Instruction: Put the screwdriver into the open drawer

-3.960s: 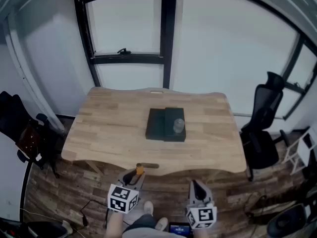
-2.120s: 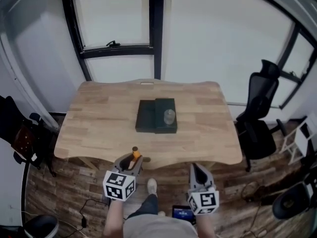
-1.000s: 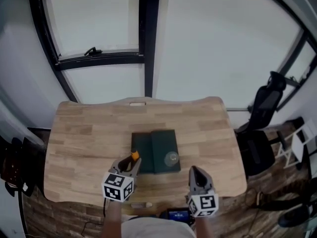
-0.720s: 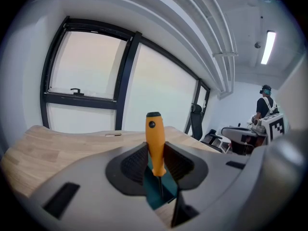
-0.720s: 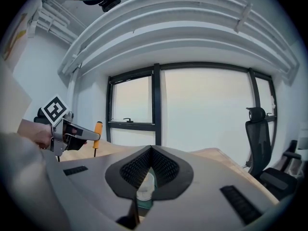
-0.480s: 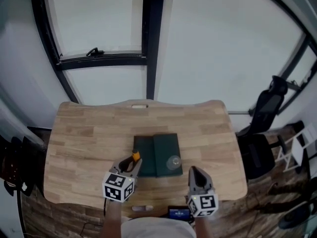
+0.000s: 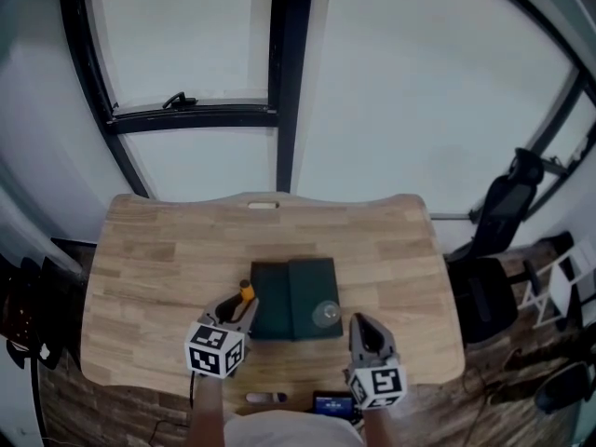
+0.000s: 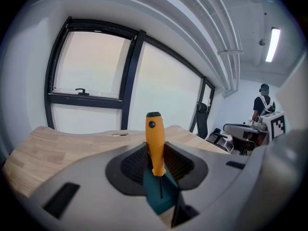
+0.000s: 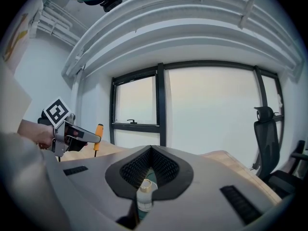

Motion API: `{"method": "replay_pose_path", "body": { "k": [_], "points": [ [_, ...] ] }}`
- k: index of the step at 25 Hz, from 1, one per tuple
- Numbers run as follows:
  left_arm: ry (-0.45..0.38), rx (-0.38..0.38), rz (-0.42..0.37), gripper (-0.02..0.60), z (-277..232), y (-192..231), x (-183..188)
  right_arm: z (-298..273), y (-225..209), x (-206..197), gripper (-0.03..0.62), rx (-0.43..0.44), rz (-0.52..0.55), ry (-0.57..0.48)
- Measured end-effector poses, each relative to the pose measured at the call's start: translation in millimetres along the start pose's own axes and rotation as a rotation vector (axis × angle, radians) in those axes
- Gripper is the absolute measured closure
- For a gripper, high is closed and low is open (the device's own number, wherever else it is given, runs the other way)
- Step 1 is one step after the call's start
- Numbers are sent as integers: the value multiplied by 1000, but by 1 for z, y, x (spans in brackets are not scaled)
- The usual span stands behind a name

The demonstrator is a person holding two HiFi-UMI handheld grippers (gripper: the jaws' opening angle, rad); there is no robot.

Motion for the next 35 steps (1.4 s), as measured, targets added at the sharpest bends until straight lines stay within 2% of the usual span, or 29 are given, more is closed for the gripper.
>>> {"method": "replay_pose_path", "body": {
  "k": [15,35],
  "points": [
    [69,-29,-4,477,-38,0,-7,-32,-11,-15,597,26,-13,52],
    [186,-22,2,477,-60,11,-42,-47,-16,-43,597,44,-53,97]
  ]
}}
Point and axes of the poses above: the fingertips, and each gripper's own axes: z backward along the fingers, y to its left, x out of its top, the point moved 7 cm from there along z, backward along the fingers, and after that the axes turned 5 degrees about z, right-handed, at the moved point
